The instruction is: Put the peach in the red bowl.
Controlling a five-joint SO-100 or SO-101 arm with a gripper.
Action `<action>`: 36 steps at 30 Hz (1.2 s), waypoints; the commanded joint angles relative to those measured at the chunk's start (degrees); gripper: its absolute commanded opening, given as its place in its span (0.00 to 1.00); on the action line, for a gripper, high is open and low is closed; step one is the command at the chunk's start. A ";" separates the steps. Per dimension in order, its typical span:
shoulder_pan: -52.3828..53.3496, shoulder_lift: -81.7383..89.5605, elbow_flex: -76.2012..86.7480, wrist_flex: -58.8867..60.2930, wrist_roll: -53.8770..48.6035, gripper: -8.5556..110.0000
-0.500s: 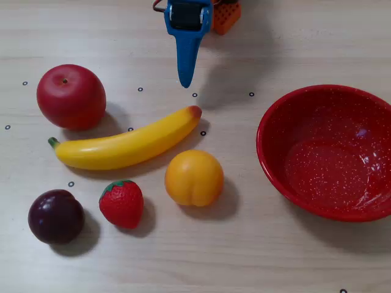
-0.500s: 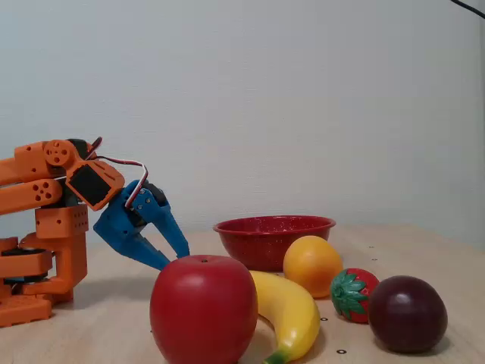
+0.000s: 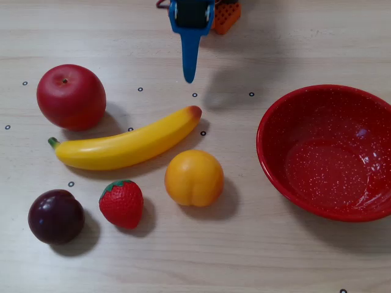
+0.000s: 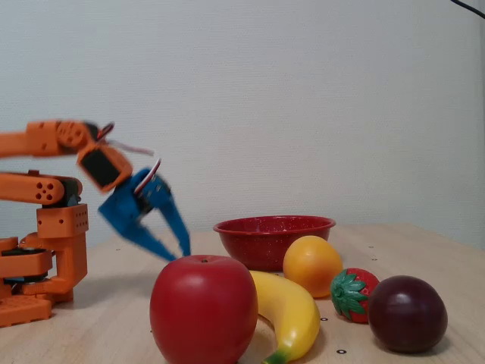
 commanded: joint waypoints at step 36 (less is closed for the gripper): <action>3.60 -91.23 -105.91 37.97 -1.41 0.44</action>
